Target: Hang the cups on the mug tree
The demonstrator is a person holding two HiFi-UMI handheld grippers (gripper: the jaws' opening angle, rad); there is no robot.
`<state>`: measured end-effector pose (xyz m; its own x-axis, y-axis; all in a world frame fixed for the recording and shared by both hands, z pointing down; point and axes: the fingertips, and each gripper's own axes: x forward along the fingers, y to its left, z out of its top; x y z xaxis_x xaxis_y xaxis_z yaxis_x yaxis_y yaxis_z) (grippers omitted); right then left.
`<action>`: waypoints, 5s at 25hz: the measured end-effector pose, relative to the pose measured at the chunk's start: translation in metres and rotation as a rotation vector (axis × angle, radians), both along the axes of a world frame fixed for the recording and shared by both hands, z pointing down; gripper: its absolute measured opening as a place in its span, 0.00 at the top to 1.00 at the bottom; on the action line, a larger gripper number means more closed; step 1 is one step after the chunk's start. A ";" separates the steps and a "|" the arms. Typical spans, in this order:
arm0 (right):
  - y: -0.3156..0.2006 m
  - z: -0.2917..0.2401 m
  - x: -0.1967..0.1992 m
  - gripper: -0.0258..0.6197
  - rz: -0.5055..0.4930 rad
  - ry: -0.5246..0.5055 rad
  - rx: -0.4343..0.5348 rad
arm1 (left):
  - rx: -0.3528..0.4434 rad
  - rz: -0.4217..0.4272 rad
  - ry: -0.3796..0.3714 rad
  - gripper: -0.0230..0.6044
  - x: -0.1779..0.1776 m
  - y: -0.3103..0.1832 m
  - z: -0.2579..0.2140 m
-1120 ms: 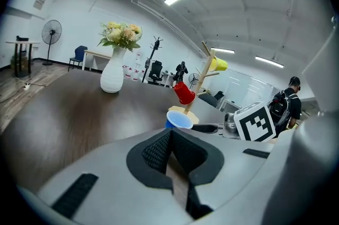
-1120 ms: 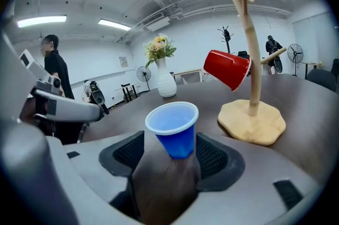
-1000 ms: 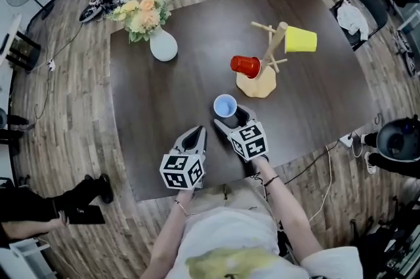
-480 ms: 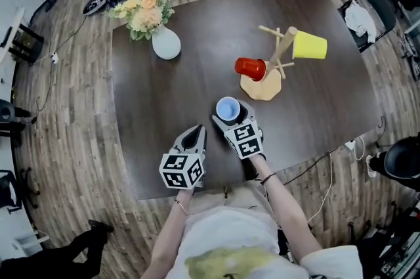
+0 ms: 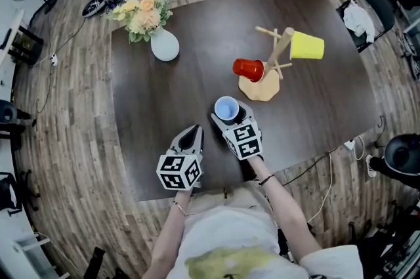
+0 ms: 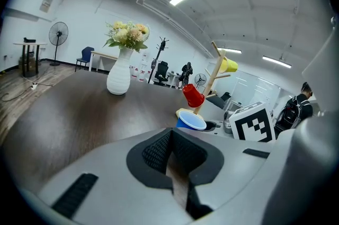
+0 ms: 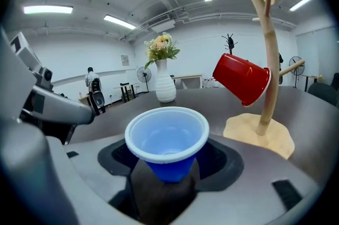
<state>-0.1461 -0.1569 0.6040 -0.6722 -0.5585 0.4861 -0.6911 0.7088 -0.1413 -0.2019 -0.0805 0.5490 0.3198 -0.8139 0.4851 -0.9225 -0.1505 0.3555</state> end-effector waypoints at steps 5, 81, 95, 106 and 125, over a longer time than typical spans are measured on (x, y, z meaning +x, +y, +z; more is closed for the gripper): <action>0.001 -0.021 0.000 0.47 0.023 -0.085 -0.022 | 0.031 0.006 0.001 0.94 0.000 0.000 -0.012; -0.119 -0.265 0.025 0.49 0.246 -0.963 -0.128 | 0.425 0.082 -0.083 0.94 0.033 -0.079 -0.198; -0.126 -0.269 0.046 0.49 0.329 -1.135 -0.126 | 0.409 0.095 -0.086 0.94 0.035 -0.079 -0.195; -0.130 -0.271 0.065 0.49 0.376 -1.327 -0.166 | 0.393 0.099 -0.106 0.94 0.041 -0.077 -0.193; -0.132 -0.258 0.091 0.49 0.411 -1.397 -0.167 | 0.397 0.097 -0.125 0.94 0.050 -0.077 -0.195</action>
